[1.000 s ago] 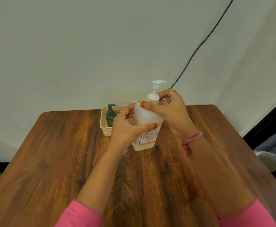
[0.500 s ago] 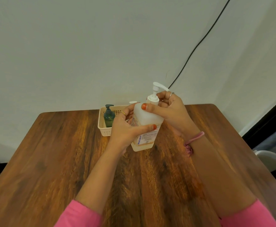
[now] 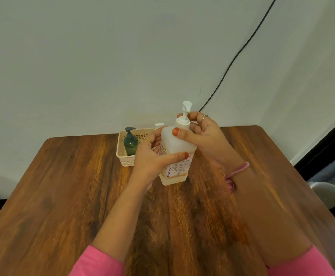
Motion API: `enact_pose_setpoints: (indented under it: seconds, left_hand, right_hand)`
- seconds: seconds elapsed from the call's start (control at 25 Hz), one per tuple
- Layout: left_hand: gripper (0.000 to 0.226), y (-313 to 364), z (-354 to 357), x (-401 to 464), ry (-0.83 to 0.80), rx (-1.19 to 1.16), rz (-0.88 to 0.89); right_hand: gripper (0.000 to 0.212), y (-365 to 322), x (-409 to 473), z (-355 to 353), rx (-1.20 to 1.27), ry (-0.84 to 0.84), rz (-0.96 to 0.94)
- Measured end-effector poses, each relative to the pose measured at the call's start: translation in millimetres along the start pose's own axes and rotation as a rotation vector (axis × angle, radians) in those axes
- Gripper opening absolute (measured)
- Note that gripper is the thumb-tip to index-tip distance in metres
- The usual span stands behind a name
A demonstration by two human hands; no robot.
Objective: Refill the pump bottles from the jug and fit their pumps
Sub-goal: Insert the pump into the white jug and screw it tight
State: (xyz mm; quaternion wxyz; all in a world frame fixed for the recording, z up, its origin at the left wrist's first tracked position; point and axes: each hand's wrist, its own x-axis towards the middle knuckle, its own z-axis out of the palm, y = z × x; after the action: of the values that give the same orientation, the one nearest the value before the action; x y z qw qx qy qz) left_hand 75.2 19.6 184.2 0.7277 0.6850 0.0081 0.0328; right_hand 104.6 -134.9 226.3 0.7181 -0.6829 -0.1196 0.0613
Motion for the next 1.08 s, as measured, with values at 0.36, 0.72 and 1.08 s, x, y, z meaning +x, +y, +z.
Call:
enact_pose_setpoints:
  seconds: [0.36, 0.72, 1.08]
  left_hand:
    - [0.086, -14, 5, 9, -0.031, -0.021, -0.044]
    - [0.089, -31, 19, 25, 0.01, -0.09, -0.018]
    - [0.067, -68, 53, 41, 0.041, -0.139, -0.052]
  right_hand:
    - [0.032, 8, -1, -6, -0.17, 0.094, -0.131]
    - [0.057, 42, -12, -44, 0.04, 0.085, 0.134]
    - [0.041, 75, 0, -62, 0.044, 0.114, 0.155]
